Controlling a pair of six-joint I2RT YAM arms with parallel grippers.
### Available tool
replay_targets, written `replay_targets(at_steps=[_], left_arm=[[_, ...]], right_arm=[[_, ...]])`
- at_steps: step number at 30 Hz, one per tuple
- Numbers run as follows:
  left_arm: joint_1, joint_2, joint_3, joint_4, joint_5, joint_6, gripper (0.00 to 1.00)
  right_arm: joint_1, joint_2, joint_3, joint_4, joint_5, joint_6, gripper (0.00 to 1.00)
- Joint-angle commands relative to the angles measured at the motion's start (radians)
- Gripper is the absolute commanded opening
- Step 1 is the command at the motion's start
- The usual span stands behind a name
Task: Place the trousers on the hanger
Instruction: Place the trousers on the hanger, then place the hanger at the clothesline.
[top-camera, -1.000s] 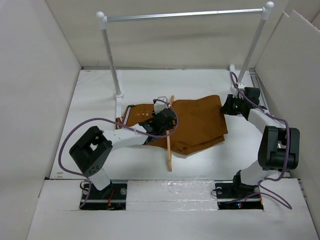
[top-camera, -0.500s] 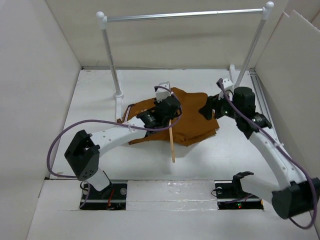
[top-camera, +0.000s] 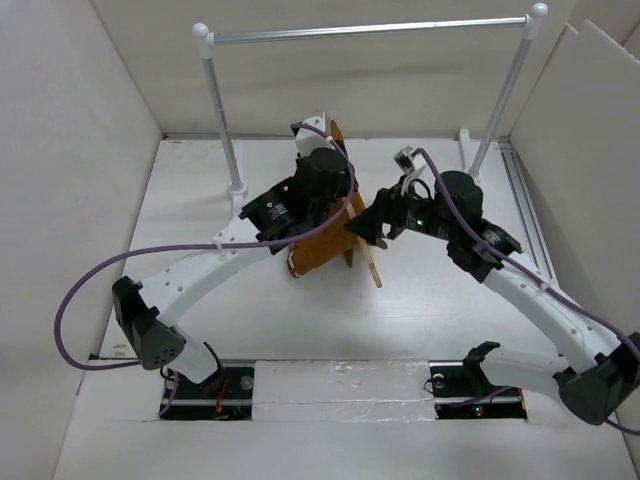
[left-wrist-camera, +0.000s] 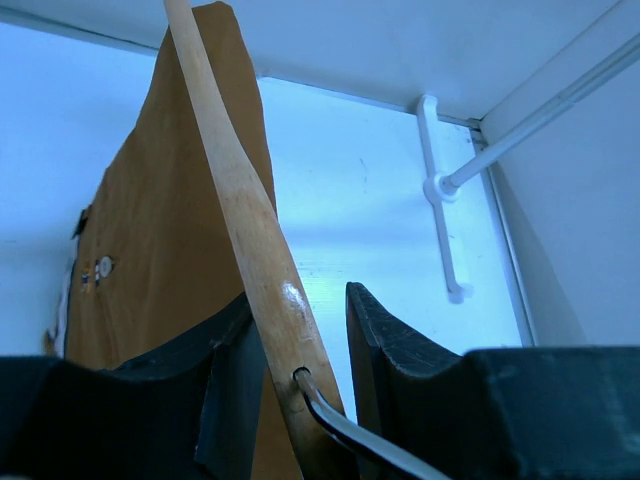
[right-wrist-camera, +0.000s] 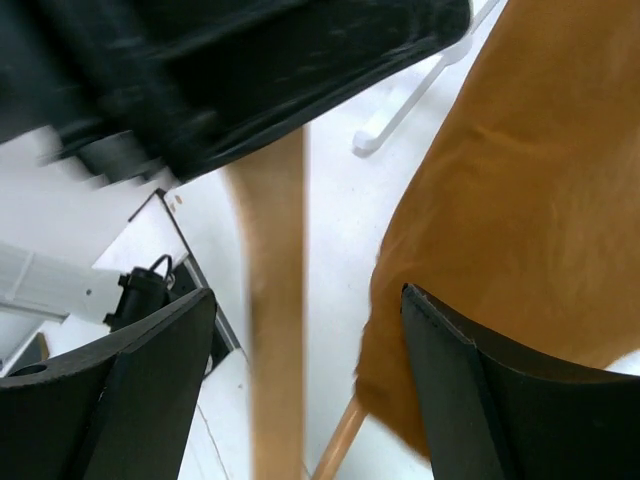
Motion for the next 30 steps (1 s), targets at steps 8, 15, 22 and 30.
replay_targets(at_steps=[8,15,22,30], left_arm=[[0.016,-0.032,0.089,0.048,0.143,0.008,0.00],[0.034,-0.012,0.114,0.045,0.194,0.014,0.00],[0.047,0.011,0.157,0.043,0.208,0.033,0.00],[0.068,-0.001,0.206,0.065,0.254,0.065,0.25]], right_arm=[[0.028,0.085,0.011,0.281,-0.094,0.121,0.68],[0.028,0.118,-0.072,0.457,-0.163,0.242,0.38],[0.046,0.141,-0.088,0.549,-0.159,0.309,0.12],[-0.006,0.112,-0.039,0.585,-0.123,0.386,0.00]])
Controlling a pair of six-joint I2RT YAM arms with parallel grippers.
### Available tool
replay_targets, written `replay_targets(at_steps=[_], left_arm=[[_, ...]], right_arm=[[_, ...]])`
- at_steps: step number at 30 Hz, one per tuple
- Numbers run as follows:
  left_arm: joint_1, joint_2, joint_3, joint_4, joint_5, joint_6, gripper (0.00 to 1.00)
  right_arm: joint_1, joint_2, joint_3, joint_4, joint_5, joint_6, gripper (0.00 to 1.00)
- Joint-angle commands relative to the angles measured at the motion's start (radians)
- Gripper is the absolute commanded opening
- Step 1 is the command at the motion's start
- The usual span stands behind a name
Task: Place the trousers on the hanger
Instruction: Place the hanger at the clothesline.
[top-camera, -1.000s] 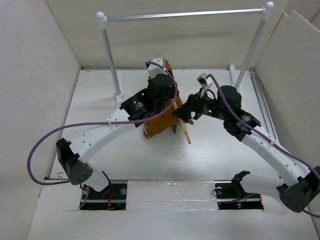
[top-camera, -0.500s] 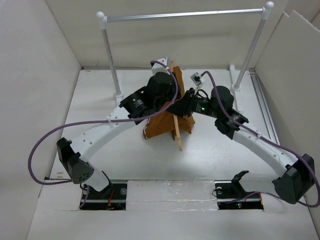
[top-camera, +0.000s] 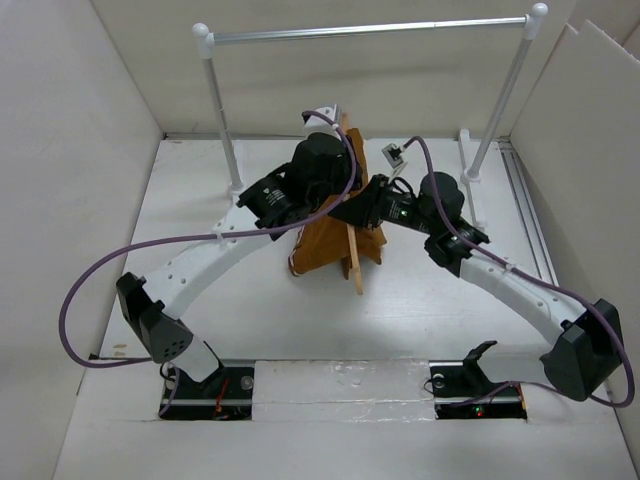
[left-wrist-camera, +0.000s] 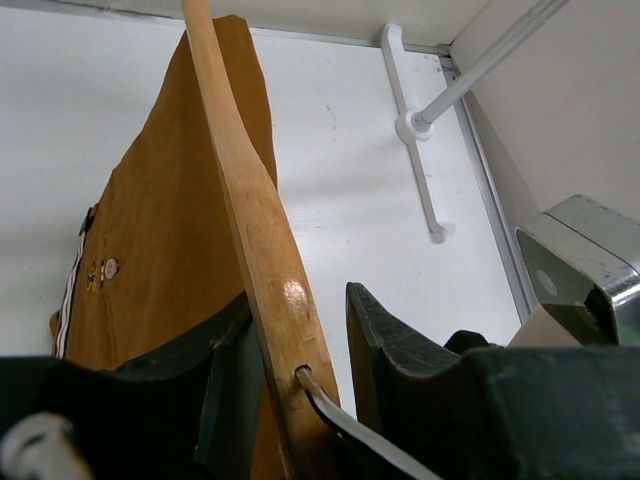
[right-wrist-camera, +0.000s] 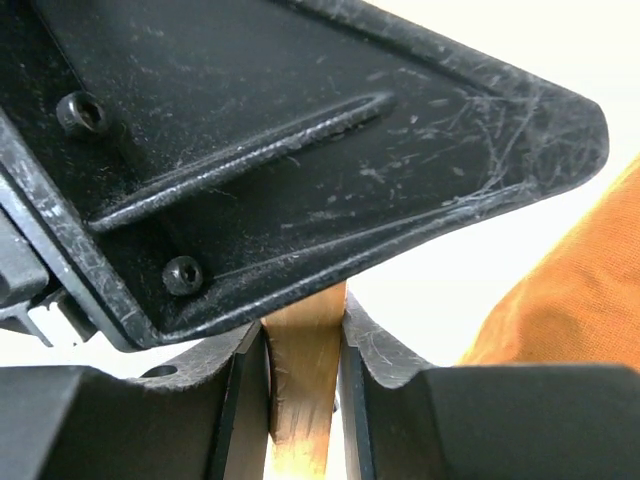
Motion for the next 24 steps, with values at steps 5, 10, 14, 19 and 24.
replay_targets(at_steps=[5,10,14,19,24], left_arm=[[0.009,-0.075,0.154,0.181,0.048,0.052,0.47],[0.009,-0.117,0.226,0.191,0.040,0.081,0.52],[0.009,-0.153,0.271,0.207,-0.018,0.127,0.53],[0.009,-0.215,0.220,0.239,-0.122,0.199,0.53],[0.009,-0.245,0.122,0.213,-0.115,0.171,0.53]], right_arm=[[-0.076,-0.043,0.123,0.042,-0.021,-0.006,0.00],[-0.121,-0.023,0.159,0.028,-0.044,-0.018,0.00],[-0.176,-0.013,0.188,0.027,-0.069,-0.027,0.00],[-0.291,0.009,0.291,-0.001,-0.116,-0.032,0.00],[-0.435,0.069,0.403,-0.016,-0.172,-0.032,0.00]])
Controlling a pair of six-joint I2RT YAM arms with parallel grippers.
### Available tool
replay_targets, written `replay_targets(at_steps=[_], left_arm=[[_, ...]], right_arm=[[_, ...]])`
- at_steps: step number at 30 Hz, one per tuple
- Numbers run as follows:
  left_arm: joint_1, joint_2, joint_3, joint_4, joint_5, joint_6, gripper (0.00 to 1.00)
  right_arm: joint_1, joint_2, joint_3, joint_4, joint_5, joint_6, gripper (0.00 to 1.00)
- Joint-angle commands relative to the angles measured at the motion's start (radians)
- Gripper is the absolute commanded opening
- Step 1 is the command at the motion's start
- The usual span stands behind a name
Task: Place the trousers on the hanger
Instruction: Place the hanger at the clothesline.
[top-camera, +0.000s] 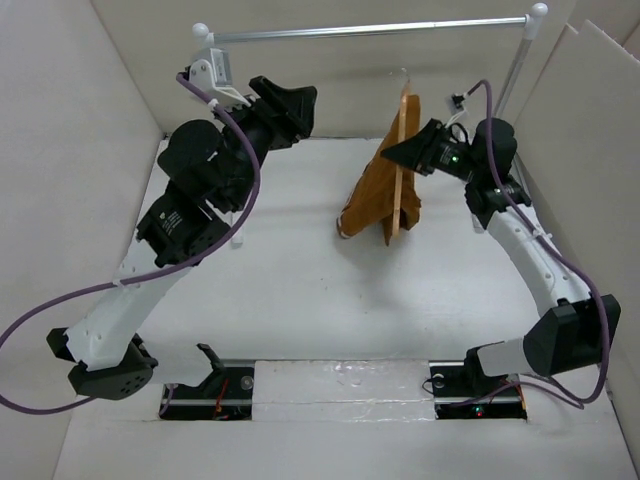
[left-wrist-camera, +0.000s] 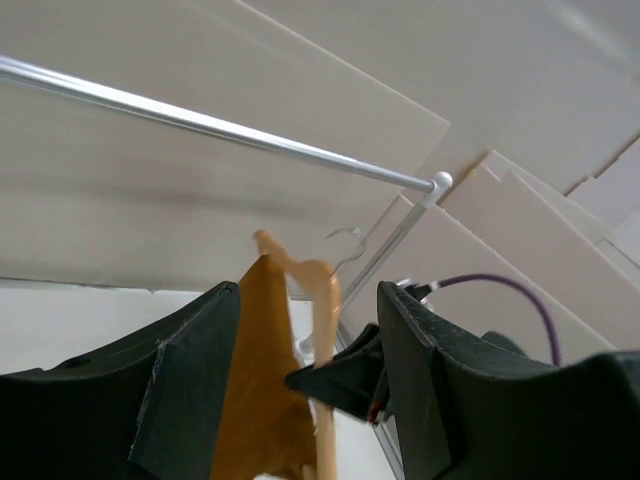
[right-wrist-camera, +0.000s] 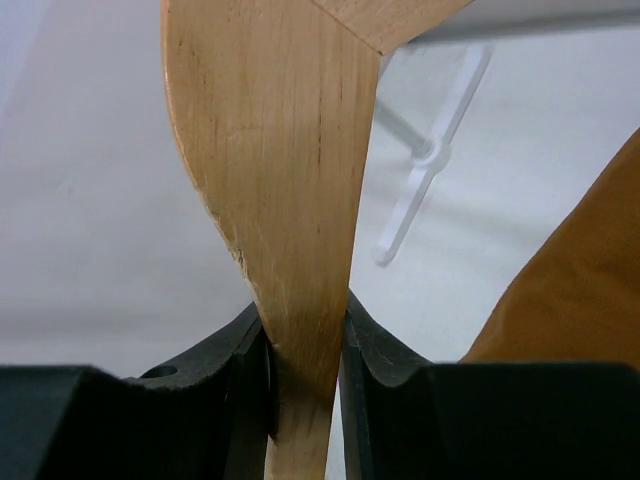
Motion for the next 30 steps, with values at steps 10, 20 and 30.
replay_targets(at_steps=[10,20,30], left_arm=[[0.003,-0.023,-0.260,-0.031,0.057,-0.065,0.53],[0.003,-0.031,-0.398,-0.012,0.162,-0.128,0.53],[0.003,-0.016,-0.457,0.003,0.180,-0.131,0.53]], right_arm=[[-0.236,0.101,0.250,0.434,0.000,0.128,0.00],[-0.328,0.231,0.319,0.664,0.072,0.311,0.00],[-0.348,0.329,0.413,0.617,0.166,0.298,0.00]])
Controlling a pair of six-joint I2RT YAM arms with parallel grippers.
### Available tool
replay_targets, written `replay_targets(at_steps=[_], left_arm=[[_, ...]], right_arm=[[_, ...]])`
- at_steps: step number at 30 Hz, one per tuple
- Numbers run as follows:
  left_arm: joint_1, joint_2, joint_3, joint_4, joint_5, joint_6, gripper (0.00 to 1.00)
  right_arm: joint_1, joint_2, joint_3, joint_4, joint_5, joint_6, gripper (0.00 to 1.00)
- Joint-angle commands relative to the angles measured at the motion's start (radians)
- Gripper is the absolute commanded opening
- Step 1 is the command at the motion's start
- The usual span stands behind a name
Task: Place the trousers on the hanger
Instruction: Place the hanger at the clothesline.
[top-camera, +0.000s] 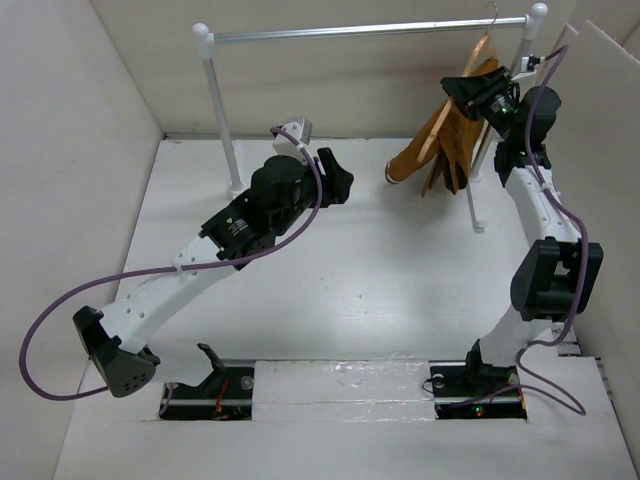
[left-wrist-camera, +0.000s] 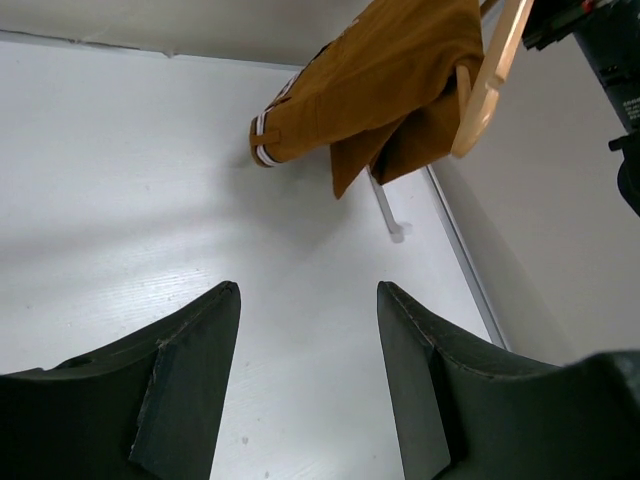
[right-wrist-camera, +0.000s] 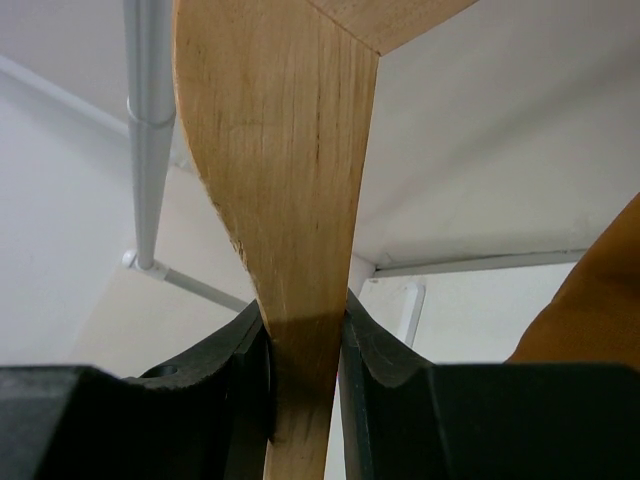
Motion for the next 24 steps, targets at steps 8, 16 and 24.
replay_targets(at_steps=[8,16,24], left_arm=[[0.003,-0.006,-0.070,0.061,0.023,-0.013,0.53],[0.003,0.028,-0.071,0.070,0.053,-0.022,0.54],[0.021,0.079,-0.009,0.046,0.072,-0.024,0.57]], right_arm=[[-0.012,0.025,0.080,0.229,0.104,-0.053,0.00],[-0.012,-0.039,-0.078,0.234,0.087,-0.074,0.36],[-0.066,-0.154,-0.092,-0.007,0.018,-0.298,1.00]])
